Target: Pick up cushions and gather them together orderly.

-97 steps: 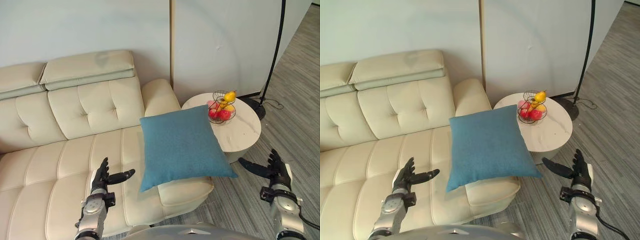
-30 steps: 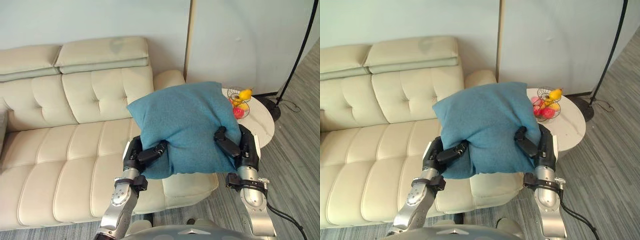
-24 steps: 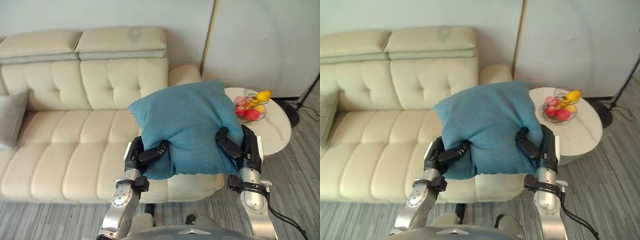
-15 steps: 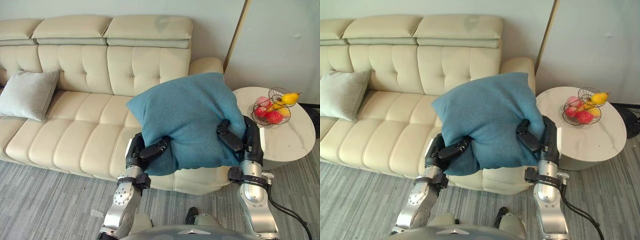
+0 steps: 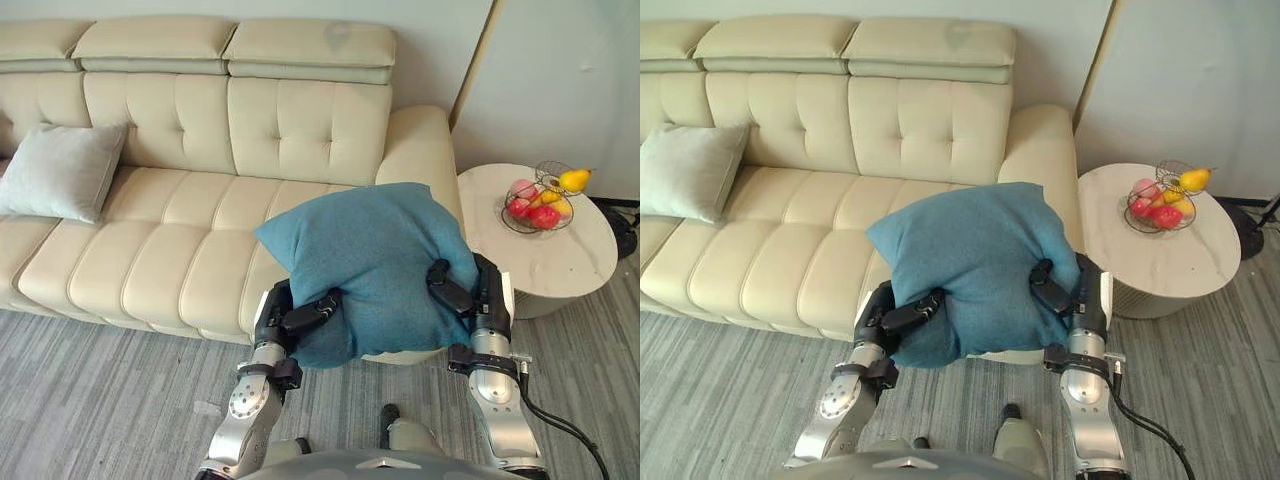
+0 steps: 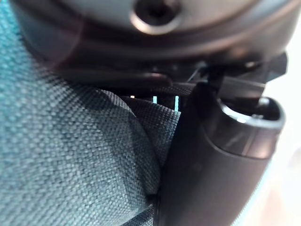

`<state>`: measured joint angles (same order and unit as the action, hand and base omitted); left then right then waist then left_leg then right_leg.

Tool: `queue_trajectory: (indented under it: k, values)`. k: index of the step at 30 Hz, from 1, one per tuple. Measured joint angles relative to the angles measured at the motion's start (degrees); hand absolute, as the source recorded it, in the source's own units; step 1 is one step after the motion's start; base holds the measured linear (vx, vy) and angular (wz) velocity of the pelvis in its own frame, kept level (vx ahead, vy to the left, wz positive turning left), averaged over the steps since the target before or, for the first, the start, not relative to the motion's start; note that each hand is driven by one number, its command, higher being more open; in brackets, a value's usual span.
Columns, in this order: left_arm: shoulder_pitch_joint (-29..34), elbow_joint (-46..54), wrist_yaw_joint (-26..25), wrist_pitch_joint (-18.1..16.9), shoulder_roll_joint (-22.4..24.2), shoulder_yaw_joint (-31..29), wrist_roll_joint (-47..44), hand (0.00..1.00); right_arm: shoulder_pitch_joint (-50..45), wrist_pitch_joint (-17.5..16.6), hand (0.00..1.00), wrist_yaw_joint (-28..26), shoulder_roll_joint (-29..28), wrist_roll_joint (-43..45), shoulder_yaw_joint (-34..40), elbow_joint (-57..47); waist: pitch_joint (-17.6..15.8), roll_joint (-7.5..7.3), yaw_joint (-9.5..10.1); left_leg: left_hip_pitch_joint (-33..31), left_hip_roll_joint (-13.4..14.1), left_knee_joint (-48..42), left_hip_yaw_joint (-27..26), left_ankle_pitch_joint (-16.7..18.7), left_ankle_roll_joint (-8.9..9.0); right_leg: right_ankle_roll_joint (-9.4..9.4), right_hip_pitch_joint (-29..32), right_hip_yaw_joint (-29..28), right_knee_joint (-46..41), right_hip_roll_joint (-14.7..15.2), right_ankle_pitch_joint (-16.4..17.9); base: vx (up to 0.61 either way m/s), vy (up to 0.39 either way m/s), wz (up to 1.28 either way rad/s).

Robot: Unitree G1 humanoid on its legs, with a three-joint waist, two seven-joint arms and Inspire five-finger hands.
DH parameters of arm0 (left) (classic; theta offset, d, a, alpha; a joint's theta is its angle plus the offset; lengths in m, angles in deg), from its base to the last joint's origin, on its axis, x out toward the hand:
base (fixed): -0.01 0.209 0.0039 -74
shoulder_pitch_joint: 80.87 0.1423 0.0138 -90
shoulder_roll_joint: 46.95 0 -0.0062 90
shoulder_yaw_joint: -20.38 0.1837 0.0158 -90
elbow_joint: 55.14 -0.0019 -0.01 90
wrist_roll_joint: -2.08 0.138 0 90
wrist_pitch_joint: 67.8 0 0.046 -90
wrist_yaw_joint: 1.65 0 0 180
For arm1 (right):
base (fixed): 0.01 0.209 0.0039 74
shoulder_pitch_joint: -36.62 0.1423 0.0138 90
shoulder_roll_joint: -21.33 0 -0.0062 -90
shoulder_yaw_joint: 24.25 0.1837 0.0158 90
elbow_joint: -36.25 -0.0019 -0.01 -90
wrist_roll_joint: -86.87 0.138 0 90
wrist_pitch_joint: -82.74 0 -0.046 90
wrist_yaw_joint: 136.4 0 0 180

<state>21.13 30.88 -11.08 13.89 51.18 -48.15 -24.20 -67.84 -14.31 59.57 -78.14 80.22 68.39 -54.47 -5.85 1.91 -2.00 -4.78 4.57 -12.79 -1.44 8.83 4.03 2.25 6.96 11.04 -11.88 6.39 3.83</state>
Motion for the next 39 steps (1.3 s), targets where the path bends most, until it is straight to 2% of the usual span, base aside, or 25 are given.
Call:
queue_trajectory:
  k: [2, 3, 6, 8, 10, 11, 12, 13, 15, 19, 20, 23, 24, 25, 27, 28, 29, 30, 32, 33, 34, 35, 37, 38, 39]
  values:
    - [0.2, 0.0, 0.0, 0.2, 0.0, 0.7, 0.0, 0.00, -1.2, 0.0, 0.00, 0.0, 0.0, 0.5, 0.4, -0.4, -0.1, -0.08, 0.03, -2.0, 0.1, -5.9, 0.5, 0.2, 0.23, -0.02, -2.8, 0.9, -0.6, 0.4, 1.3, 0.07, -0.028, 1.00]
    - [0.2, 0.0, 0.0, 0.2, 0.0, 0.6, 0.0, 0.00, -2.1, 0.0, 0.00, 0.0, 0.0, 0.9, 0.3, -1.7, -0.2, -0.05, 0.25, -4.3, 0.5, -11.7, -1.0, 0.2, 0.31, -0.26, -4.2, 1.5, -1.0, 1.0, 2.0, 0.04, 0.027, 0.80]
    - [0.2, 0.1, 0.0, 0.1, 0.4, 0.1, -0.1, 0.00, -2.3, 0.0, 0.00, 0.0, 0.2, 1.3, 0.3, -4.1, -0.1, 0.01, 1.36, -6.1, 1.9, -16.7, -6.7, 0.0, 0.57, 0.37, -7.2, 1.9, 0.0, 1.7, 3.6, 0.05, 0.036, 0.62]
    - [0.1, 0.4, 0.2, -0.2, 1.3, 0.0, -0.1, 0.00, -1.3, 0.0, 0.00, 0.0, 1.0, 1.3, 0.3, -4.9, -0.2, -0.07, 1.96, -6.7, 2.9, -15.6, -10.0, 2.7, -0.96, 0.60, -8.6, 3.2, 2.2, 2.4, 3.6, 0.03, 0.080, 0.54]
    - [0.1, 0.5, 0.3, -0.3, 1.3, -0.1, -0.1, 0.00, -0.8, 0.1, 0.00, 0.0, 0.9, 1.2, 0.4, -4.9, -0.3, -0.38, 1.96, -6.6, 4.0, -8.7, -9.7, 2.5, -0.84, 0.82, -9.4, 4.5, 3.0, 3.4, 3.4, 0.00, 0.108, 0.39]
    - [0.1, 0.5, 0.3, -0.3, 1.3, -0.1, -0.2, 0.00, -0.7, 0.1, 0.00, 0.0, 0.9, 1.2, 0.4, -4.9, -0.5, -0.80, 2.00, -6.7, 3.6, -6.8, -9.5, 0.6, -0.06, 1.10, -9.5, 4.5, 3.3, 4.3, 3.3, 0.02, 0.216, 0.32]
    - [0.2, 0.5, 0.3, -0.2, 1.4, 0.0, -0.2, 0.00, -0.4, 0.1, 0.00, 0.1, 1.2, 1.2, 0.3, -4.7, -0.2, -0.32, 1.92, -6.4, 3.0, -2.3, -8.1, -4.5, 0.46, 2.45, -9.5, 4.3, 3.9, 5.0, 3.3, 0.04, 0.230, 0.17]
    - [0.0, 0.5, 0.2, -0.2, 1.1, -0.2, -0.2, 0.00, 0.1, 0.3, 0.00, 0.1, 1.0, 1.2, 0.2, -4.0, -0.3, -1.03, 1.88, -6.3, 1.7, -2.4, -8.3, -4.5, -0.27, 3.47, -9.5, 3.9, 4.2, 5.9, 3.2, 0.09, 0.306, 0.13]
    - [0.1, 0.9, -0.2, -0.2, 0.6, -0.2, -0.3, 0.00, 0.3, 0.7, 0.00, 0.1, 0.0, 1.2, 0.1, -3.9, -0.7, -2.21, 2.16, -8.5, 0.0, -7.5, -8.8, -2.2, -2.19, 4.40, -9.3, 1.0, 5.0, 7.9, 2.5, 0.11, 0.272, 0.03]
    - [0.3, 1.1, -0.4, -0.2, 0.3, -0.2, -0.7, 0.00, 1.0, 0.8, 0.00, 0.1, 0.1, 1.0, -0.3, -3.4, -0.6, -2.01, 3.48, -9.5, -0.5, -14.0, -9.7, 4.0, -3.81, 4.60, -8.1, -2.9, 2.5, 9.3, 2.4, 0.11, 0.297, -0.40]
    - [0.3, 1.5, -0.4, -0.2, 0.0, -0.2, -0.7, 0.00, 1.6, 0.8, 0.00, 0.1, 0.1, 0.6, -0.4, -3.3, -0.7, -2.12, 3.50, -8.3, -0.6, -13.9, -11.8, 5.7, -4.93, 4.54, -4.5, -6.6, -4.0, 10.1, 2.4, 0.07, 0.236, -0.52]
    - [0.3, 1.5, -0.5, -0.2, -1.2, -0.2, -0.7, 0.00, 2.2, 0.9, 0.00, 0.2, -0.1, -0.1, -0.8, -2.9, -1.1, -2.89, 3.38, -4.5, -1.3, -12.6, -15.2, 6.7, -6.06, 3.74, 0.6, -8.9, -14.2, 11.8, 2.1, 0.06, 0.222, -0.66]
    - [0.3, 1.5, -0.7, -0.2, -1.7, -0.3, -0.7, 0.00, 2.6, 0.9, 0.00, 0.3, -0.1, -0.1, -1.4, -1.9, -1.1, -3.08, 3.05, -2.2, -1.7, -11.1, -16.3, 7.0, -6.63, 2.73, 2.2, -8.9, -18.8, 11.9, 3.0, 0.06, 0.111, -0.42]
    - [0.3, 1.5, -0.7, -0.2, -1.9, -0.3, -0.6, 0.00, 2.6, 0.9, 0.00, 0.3, -0.1, -0.1, -1.5, -1.4, -1.1, -3.09, 2.53, -0.4, -1.8, -9.7, -16.8, 7.1, -6.73, 2.70, 3.4, -8.8, -21.7, 10.6, 5.0, 0.11, 0.103, -0.42]
    - [0.6, 1.5, -0.7, -0.2, -2.0, -0.4, -0.6, 0.00, 2.8, 0.9, 0.00, 0.2, -0.1, -0.1, -1.7, -0.9, -1.0, -3.02, 1.97, 2.9, -1.7, -6.6, -18.7, 6.8, -6.83, 2.24, 6.6, -6.7, -22.7, 5.8, 8.5, 0.11, 0.038, -0.36]
    - [0.7, 1.5, -0.7, -0.2, -2.0, -0.4, -0.6, 0.00, 2.9, 0.9, 0.00, 0.2, 0.0, -0.1, -1.8, -0.8, -1.0, -3.01, 1.90, 3.4, -1.7, -6.3, -19.1, 6.8, -6.77, 1.96, 7.0, -5.7, -22.0, 5.1, 8.6, 0.14, -0.018, -0.36]
    - [0.8, 1.5, -0.7, -0.2, -2.0, -0.4, -0.6, 0.00, 2.9, 0.9, 0.00, 0.2, 0.1, -0.1, -1.8, -0.7, -1.0, -3.03, 1.71, 4.5, -1.9, -5.7, -19.7, 6.7, -6.58, 1.09, 7.2, -3.2, -17.8, 3.2, 8.0, 0.13, -0.033, -0.17]
    - [0.8, 1.2, -0.6, -0.2, -1.8, -0.3, -0.6, 0.00, 2.9, 0.9, 0.00, 0.2, 0.1, -0.1, -1.9, -0.6, -0.5, -3.50, 1.26, 4.7, -2.7, -5.6, -19.2, 6.5, -6.37, -1.15, 6.9, -2.0, -13.1, 1.5, 5.2, 0.23, -0.045, -0.11]
    - [1.1, 1.0, -0.5, 0.1, -1.1, 0.1, -0.6, 0.00, 2.6, 0.9, 0.00, 0.2, 1.6, 0.0, -1.8, -0.3, 0.8, -1.14, 0.54, 4.7, -1.4, -4.4, -16.0, 6.1, -5.66, -1.17, 4.3, -1.6, -7.6, -0.5, 3.1, 0.27, -0.051, -0.13]
    - [1.3, 1.0, -0.4, 0.1, -1.0, 0.1, -0.5, 0.00, 2.1, 0.9, 0.00, 0.2, 1.9, 0.1, -1.8, -0.3, 1.2, -0.49, 0.53, 4.9, -0.6, -4.3, -15.3, 6.0, -5.38, -1.51, 2.6, -1.4, -4.3, -1.7, 1.7, 0.29, -0.069, -0.23]
    - [1.3, 0.8, -0.1, 0.2, -0.9, 0.1, -0.2, 0.00, 1.3, 0.9, 0.00, 0.2, 1.9, 0.1, -1.7, -0.4, 1.3, -0.45, 0.51, 5.9, -0.1, -4.8, -14.7, 5.3, -4.16, -1.58, -0.5, -1.5, -0.6, -2.5, 0.9, 0.33, -0.093, -0.11]
    - [1.4, 0.3, 0.8, 0.3, -0.7, 0.4, -0.2, 0.00, -0.1, 0.9, 0.00, 0.2, 1.9, 0.2, -1.4, -1.0, 1.2, -0.41, 0.12, 5.8, 0.1, -9.6, -13.5, 4.8, -3.43, -1.45, -4.0, -1.4, 2.0, -2.4, 0.8, 0.27, -0.075, -0.07]
    - [1.8, 0.3, 1.2, 0.3, -0.6, 0.4, -0.2, 0.00, -1.0, 1.0, 0.00, 0.2, 1.8, 0.3, -1.3, -1.9, 1.2, -0.37, 0.10, 3.8, 0.5, -16.6, -13.5, 3.9, -1.99, -1.44, -6.0, -1.7, 3.1, -2.1, 0.8, 0.24, 0.014, -0.09]
    - [2.3, 0.3, 1.5, 0.3, -0.3, 0.3, -0.2, 0.00, -2.5, 1.0, 0.00, 0.2, 1.5, 0.6, -1.2, -4.2, 0.8, -0.58, 0.16, -0.2, 1.3, -27.2, -13.2, 0.1, -0.52, -1.43, -8.3, -2.1, 4.5, -1.0, 0.9, 0.21, 0.096, -0.16]
    - [2.6, 0.3, 1.7, 0.3, 0.0, 0.3, -0.2, 0.00, -3.2, 1.0, 0.00, 0.2, 1.1, 0.6, -1.0, -5.2, 0.2, -1.16, 0.52, -2.7, 1.9, -31.8, -13.3, 1.6, -1.15, -1.39, -9.7, -2.5, 5.3, -0.1, 0.8, 0.14, 0.089, -0.25]
